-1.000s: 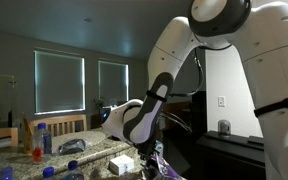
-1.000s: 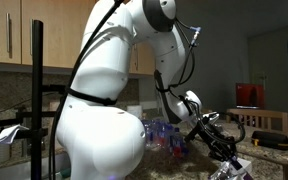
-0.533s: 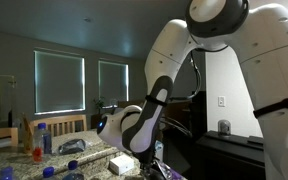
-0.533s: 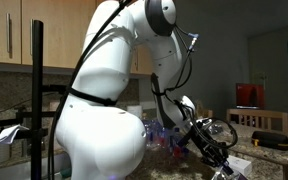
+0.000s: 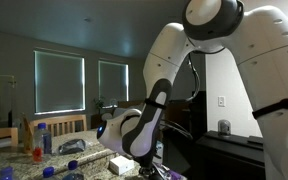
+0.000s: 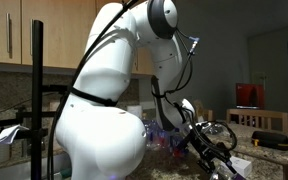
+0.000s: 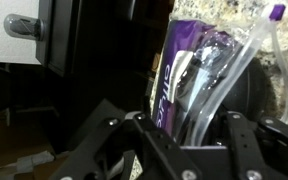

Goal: Pick up the plastic and put it on the counter

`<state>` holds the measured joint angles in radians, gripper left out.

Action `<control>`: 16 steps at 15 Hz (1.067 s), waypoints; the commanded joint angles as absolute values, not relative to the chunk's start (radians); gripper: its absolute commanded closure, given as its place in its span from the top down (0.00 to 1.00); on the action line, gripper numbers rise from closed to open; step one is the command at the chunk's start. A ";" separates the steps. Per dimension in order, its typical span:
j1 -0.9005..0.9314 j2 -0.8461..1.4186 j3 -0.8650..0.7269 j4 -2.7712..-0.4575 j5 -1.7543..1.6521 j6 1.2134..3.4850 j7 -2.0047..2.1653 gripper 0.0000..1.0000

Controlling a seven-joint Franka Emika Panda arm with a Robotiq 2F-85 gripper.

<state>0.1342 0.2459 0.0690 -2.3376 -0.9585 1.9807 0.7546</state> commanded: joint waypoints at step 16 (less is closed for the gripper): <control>0.124 0.212 0.062 -2.381 -0.733 2.213 0.583 1.00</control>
<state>0.1221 0.2454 0.0682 -2.3507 -0.7570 2.1800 0.6098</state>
